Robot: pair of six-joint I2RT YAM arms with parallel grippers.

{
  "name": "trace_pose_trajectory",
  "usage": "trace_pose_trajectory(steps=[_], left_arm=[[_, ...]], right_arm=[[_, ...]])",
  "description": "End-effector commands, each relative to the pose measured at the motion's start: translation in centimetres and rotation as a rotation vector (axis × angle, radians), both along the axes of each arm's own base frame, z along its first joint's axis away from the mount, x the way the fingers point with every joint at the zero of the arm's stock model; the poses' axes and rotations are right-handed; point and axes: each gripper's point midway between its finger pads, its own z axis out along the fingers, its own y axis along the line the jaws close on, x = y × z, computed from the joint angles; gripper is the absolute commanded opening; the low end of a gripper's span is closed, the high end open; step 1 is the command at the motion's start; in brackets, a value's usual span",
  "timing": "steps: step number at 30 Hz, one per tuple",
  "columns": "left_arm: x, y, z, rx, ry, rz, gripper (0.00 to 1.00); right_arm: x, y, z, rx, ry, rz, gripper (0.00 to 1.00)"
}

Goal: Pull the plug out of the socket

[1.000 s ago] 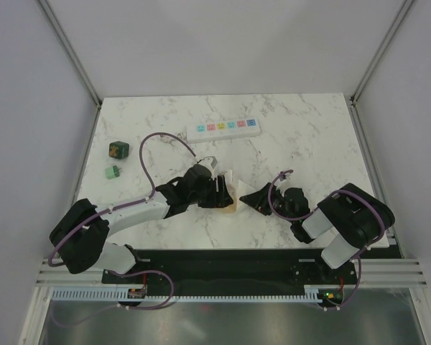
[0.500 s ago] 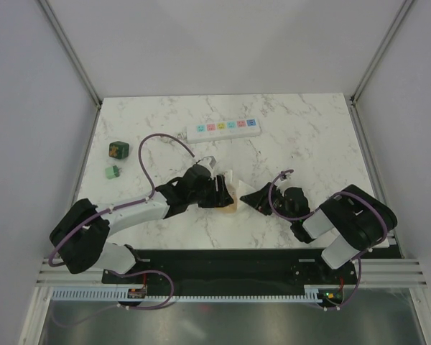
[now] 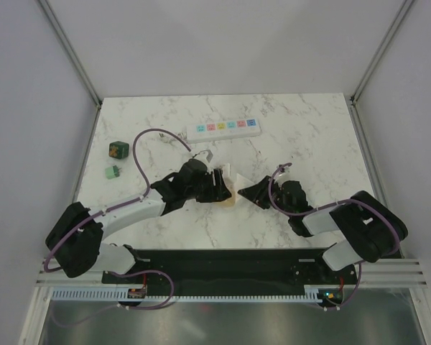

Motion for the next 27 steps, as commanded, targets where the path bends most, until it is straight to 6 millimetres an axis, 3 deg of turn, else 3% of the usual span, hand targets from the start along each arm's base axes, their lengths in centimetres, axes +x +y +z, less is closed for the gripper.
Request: trace_pose_trajectory(steps=[1, 4, 5, 6, 7, 9, 13, 14, 21, 22, 25, 26, 27], left_arm=[[-1.0, -4.5, 6.4, -0.288, -0.041, -0.135, 0.02], [-1.4, -4.4, 5.1, -0.301, -0.008, -0.127, 0.02], [0.1, -4.0, 5.3, -0.239, -0.052, -0.056, 0.02], [-1.5, -2.8, 2.7, -0.071, 0.004, -0.045, 0.02], [-0.6, -2.8, 3.7, 0.005, -0.062, -0.038, 0.02], [-0.3, -1.7, 3.1, 0.103, -0.082, -0.003, 0.02], [-1.0, -2.7, 3.5, -0.141, 0.006, -0.036, 0.02], [-1.9, -3.2, 4.4, -0.225, 0.038, -0.074, 0.02], [-1.2, -2.8, 6.3, -0.478, 0.104, -0.026, 0.02], [-1.2, -2.7, 6.2, -0.481, 0.102, -0.023, 0.02], [-0.9, -1.2, 4.4, -0.266, 0.056, 0.006, 0.02], [-0.3, -1.3, 5.6, -0.218, 0.014, 0.011, 0.02], [-0.6, -0.4, 4.6, -0.111, -0.005, 0.016, 0.02]], right_arm=[[0.6, -8.3, -8.8, -0.374, 0.149, -0.272, 0.0], [0.5, -8.4, -9.0, -0.38, 0.16, -0.271, 0.0], [0.7, -8.4, -9.0, -0.384, 0.158, -0.273, 0.0], [0.7, -8.4, -9.0, -0.385, 0.161, -0.275, 0.0], [0.7, -8.6, -9.1, -0.396, 0.165, -0.278, 0.0], [0.8, -8.5, -9.2, -0.404, 0.169, -0.275, 0.0], [0.9, -8.7, -9.2, -0.409, 0.167, -0.284, 0.0], [0.9, -8.7, -9.2, -0.409, 0.167, -0.284, 0.0], [0.9, -8.6, -9.2, -0.412, 0.165, -0.282, 0.0], [0.9, -8.7, -9.3, -0.414, 0.167, -0.282, 0.0], [0.9, -8.6, -9.2, -0.411, 0.163, -0.283, 0.0], [0.9, -8.7, -9.3, -0.411, 0.165, -0.283, 0.0], [0.9, -8.7, -9.3, -0.412, 0.166, -0.282, 0.0]])
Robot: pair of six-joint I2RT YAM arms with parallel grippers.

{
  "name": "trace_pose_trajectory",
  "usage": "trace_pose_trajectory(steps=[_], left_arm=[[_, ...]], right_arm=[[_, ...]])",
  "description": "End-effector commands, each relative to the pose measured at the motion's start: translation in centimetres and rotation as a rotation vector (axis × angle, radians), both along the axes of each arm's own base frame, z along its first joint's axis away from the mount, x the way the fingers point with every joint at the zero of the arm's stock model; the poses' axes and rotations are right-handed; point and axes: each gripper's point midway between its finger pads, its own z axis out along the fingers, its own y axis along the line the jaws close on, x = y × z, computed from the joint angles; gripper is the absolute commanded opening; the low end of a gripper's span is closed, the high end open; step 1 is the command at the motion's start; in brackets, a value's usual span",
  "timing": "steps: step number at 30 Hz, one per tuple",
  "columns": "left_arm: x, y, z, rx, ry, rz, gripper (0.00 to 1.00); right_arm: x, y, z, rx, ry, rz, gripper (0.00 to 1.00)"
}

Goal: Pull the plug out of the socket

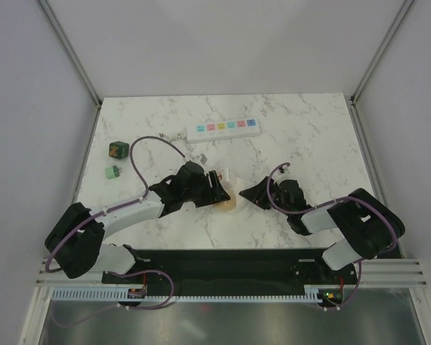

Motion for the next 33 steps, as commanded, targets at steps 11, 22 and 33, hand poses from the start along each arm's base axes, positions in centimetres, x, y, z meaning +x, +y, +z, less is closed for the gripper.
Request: trace_pose_trajectory(steps=[11, 22, 33], left_arm=[[-0.8, 0.3, 6.0, 0.063, -0.136, -0.099, 0.02], [1.5, 16.0, 4.7, 0.604, -0.074, 0.235, 0.02], [4.7, 27.9, 5.4, 1.14, -0.062, 0.434, 0.02]], right_arm=[[0.7, -8.1, -7.3, -0.353, 0.105, -0.256, 0.0], [0.6, -8.0, -7.3, -0.352, 0.101, -0.247, 0.0], [0.7, -7.9, -7.1, -0.342, 0.098, -0.249, 0.0]])
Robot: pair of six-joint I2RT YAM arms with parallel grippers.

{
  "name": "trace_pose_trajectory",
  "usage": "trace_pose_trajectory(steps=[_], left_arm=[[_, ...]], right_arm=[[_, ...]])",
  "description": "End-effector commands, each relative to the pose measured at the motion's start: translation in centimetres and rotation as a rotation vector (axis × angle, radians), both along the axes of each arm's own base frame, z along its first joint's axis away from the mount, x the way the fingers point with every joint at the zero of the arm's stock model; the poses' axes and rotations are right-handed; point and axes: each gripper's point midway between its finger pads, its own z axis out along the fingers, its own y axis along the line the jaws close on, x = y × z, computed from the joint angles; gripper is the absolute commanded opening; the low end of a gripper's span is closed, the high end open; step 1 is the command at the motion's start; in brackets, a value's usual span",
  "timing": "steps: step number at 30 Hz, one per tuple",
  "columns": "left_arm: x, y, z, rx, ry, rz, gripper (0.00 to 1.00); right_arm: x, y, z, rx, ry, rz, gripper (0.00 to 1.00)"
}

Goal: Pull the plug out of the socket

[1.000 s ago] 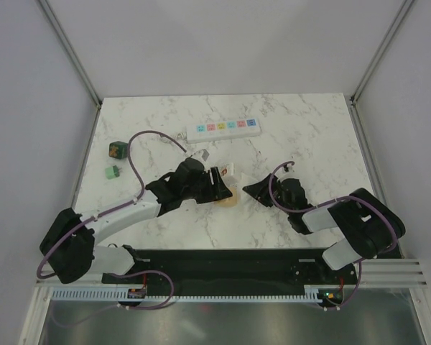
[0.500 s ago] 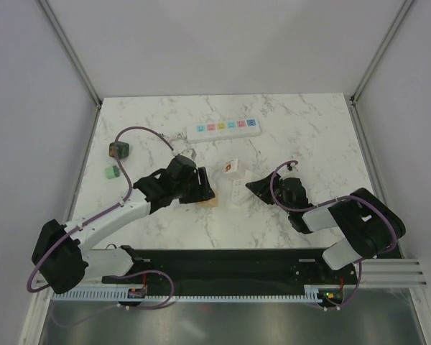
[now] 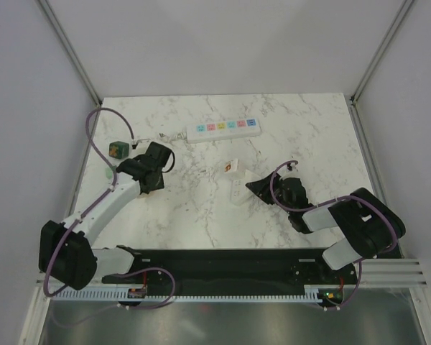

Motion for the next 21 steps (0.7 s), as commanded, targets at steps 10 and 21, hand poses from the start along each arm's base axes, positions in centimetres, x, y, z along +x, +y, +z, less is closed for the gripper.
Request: trace_pose_trajectory(steps=[10, 21], left_arm=[[4.1, 8.0, 0.6, 0.661, 0.156, 0.052, 0.02], [5.0, 11.4, -1.6, 0.844, 0.276, 0.089, 0.02]], right_arm=[[-2.5, -5.4, -7.3, -0.286, 0.155, -0.088, 0.0], [-2.6, -5.3, -7.1, -0.276, 0.149, -0.081, 0.0]])
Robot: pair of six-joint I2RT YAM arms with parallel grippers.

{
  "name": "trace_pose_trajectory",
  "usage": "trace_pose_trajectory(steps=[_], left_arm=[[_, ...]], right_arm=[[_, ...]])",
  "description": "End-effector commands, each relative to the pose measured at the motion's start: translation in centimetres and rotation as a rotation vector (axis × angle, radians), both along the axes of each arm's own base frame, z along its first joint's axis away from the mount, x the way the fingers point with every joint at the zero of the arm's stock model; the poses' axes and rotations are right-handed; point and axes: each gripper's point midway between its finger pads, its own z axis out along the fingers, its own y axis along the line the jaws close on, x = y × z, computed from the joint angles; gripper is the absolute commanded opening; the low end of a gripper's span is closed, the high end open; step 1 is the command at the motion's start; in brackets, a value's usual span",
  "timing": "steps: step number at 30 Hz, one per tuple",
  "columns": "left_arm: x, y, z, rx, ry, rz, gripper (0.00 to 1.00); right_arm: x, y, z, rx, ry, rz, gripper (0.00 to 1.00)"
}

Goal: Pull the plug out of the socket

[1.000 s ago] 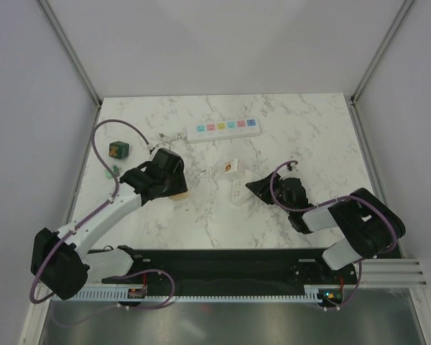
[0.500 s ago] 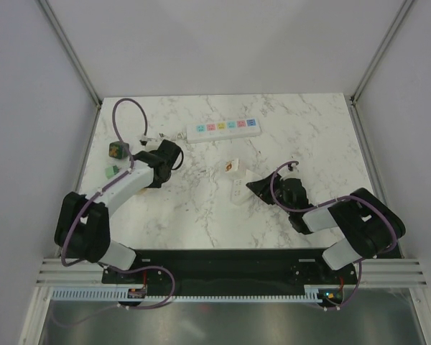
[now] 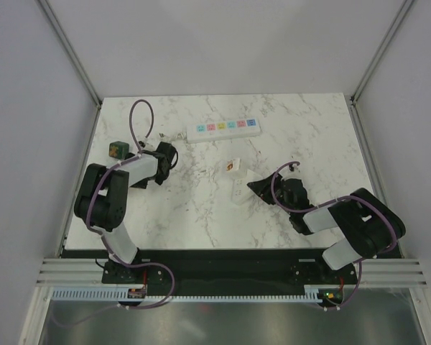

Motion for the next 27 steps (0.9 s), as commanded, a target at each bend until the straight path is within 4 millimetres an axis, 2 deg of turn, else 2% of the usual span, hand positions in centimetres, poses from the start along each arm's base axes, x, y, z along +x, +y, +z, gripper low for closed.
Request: trace_pose_trajectory(steps=[1, 4, 7, 9, 10, 11, 12, 14, 18, 19, 23, 27], left_arm=[[1.2, 1.5, 1.1, 0.118, -0.011, 0.017, 0.02], [1.0, 2.0, -0.3, 0.098, 0.025, 0.04, 0.02], [1.0, 2.1, -0.5, 0.087, 0.016, 0.052, 0.02], [1.1, 2.4, -0.6, 0.078, 0.004, 0.067, 0.06], [1.1, 2.6, -0.7, 0.071, 0.002, 0.079, 0.24], [1.0, 2.7, -0.8, 0.069, 0.001, 0.083, 0.36], [1.0, 2.7, -1.0, 0.056, 0.0, 0.085, 0.46], [1.0, 2.6, -1.2, 0.041, 0.0, 0.088, 0.59], [1.0, 2.4, -1.8, 0.007, 0.006, 0.089, 0.7], [1.0, 2.4, -1.8, 0.002, 0.0, 0.093, 0.77], [1.0, 2.3, -1.6, -0.013, -0.012, 0.094, 0.98], [1.0, 1.8, -1.6, -0.074, -0.035, 0.096, 1.0]], right_arm=[[-2.7, -4.9, -7.2, -0.278, 0.166, -0.063, 0.0], [-2.7, -4.9, -7.2, -0.277, 0.165, -0.06, 0.0], [-2.8, -5.0, -7.2, -0.278, 0.166, -0.061, 0.0], [-2.7, -5.0, -7.2, -0.278, 0.165, -0.061, 0.0], [-2.8, -5.0, -7.3, -0.279, 0.168, -0.061, 0.0], [-2.7, -5.0, -7.2, -0.28, 0.166, -0.06, 0.0], [-2.8, -5.0, -7.3, -0.28, 0.167, -0.06, 0.0], [-2.7, -5.0, -7.2, -0.28, 0.166, -0.06, 0.0], [-2.7, -5.0, -7.3, -0.28, 0.165, -0.061, 0.0], [-2.7, -5.0, -7.2, -0.278, 0.165, -0.061, 0.0], [-2.8, -5.0, -7.2, -0.278, 0.163, -0.06, 0.0], [-2.8, -5.0, -7.2, -0.278, 0.163, -0.06, 0.0]])
